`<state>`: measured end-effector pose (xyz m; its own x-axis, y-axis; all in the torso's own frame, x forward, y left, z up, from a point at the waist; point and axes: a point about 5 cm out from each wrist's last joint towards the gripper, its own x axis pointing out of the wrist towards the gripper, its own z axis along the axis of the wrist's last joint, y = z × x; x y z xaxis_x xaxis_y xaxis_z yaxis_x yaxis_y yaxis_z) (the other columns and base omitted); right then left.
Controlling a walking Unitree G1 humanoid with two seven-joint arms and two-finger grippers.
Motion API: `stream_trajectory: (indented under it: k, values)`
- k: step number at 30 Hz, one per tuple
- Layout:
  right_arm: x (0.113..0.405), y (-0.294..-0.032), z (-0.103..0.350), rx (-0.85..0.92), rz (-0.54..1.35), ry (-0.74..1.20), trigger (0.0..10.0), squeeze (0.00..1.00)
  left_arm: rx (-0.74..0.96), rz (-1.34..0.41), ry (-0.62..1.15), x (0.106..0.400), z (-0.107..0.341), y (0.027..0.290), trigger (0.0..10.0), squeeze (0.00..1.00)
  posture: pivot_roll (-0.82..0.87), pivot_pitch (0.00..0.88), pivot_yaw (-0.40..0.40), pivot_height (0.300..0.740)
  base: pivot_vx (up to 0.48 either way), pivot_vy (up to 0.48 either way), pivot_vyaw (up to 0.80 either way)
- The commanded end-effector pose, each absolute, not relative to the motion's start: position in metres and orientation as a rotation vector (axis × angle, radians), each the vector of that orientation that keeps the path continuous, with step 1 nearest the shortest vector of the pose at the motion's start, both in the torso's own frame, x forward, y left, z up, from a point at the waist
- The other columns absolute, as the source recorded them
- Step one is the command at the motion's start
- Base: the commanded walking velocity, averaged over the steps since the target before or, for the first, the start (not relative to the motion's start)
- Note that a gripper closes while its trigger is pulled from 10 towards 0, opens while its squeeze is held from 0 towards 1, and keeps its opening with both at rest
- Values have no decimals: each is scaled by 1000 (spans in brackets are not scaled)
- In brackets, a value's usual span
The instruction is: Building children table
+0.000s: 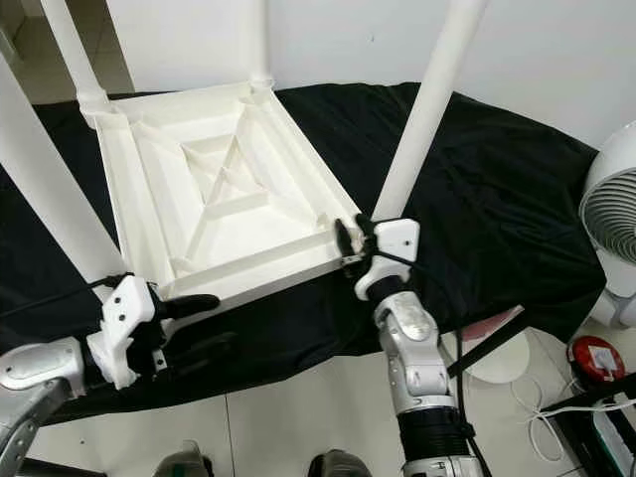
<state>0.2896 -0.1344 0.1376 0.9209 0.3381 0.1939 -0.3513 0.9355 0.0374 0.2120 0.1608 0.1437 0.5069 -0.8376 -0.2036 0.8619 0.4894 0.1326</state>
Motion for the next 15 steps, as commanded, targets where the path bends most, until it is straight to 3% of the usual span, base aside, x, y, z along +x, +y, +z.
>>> stream_trajectory:
  k: [1, 8, 15]
  values:
    - [294, -133, 140, 78, 386, -193, 10000, 0, 295, -884, 96, 235, 145, 185, 10000, 0, 184, 33, -82, 740, 0, 0, 0]
    - [306, -146, 150, 31, 369, -227, 10000, 0, 329, -786, 38, 264, 157, 202, 10000, 0, 157, 34, -64, 740, 0, 0, 0]
    - [292, -145, 145, 33, 398, -216, 10000, 0, 273, -870, 16, 238, 162, 186, 10000, 0, 147, 38, -56, 740, 0, 0, 0]
